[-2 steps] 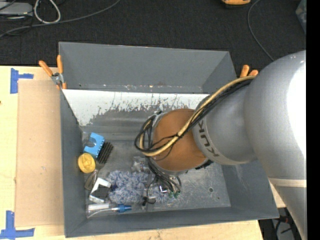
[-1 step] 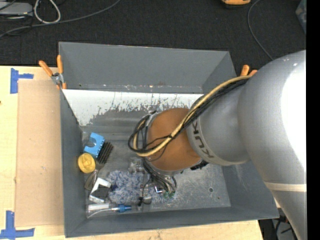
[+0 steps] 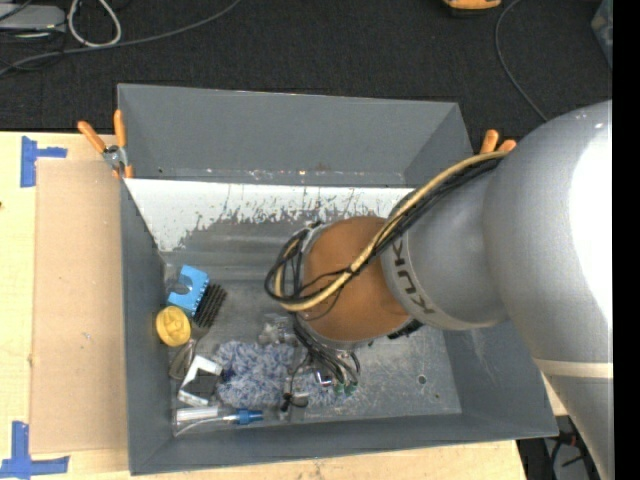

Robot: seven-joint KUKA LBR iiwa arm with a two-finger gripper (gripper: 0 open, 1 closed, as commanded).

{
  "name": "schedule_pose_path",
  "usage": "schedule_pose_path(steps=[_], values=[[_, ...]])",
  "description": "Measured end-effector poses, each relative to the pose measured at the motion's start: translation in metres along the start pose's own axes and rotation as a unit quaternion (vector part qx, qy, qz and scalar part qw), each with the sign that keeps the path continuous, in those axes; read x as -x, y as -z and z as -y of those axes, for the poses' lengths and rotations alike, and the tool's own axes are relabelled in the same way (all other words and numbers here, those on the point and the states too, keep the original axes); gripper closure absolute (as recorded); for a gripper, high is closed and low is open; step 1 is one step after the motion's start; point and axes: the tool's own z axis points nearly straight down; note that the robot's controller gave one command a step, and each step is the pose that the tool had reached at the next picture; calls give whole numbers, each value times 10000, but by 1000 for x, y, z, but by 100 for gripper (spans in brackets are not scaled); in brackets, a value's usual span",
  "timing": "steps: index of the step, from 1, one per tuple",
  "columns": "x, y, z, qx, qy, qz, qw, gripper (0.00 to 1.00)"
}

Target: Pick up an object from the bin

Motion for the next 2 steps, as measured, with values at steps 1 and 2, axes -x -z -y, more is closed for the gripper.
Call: schedule_pose_path(steps=[1, 2], values=[[0, 0, -6, 5, -36, -20, 10000, 100], [0, 0, -6, 5, -38, -21, 10000, 100]])
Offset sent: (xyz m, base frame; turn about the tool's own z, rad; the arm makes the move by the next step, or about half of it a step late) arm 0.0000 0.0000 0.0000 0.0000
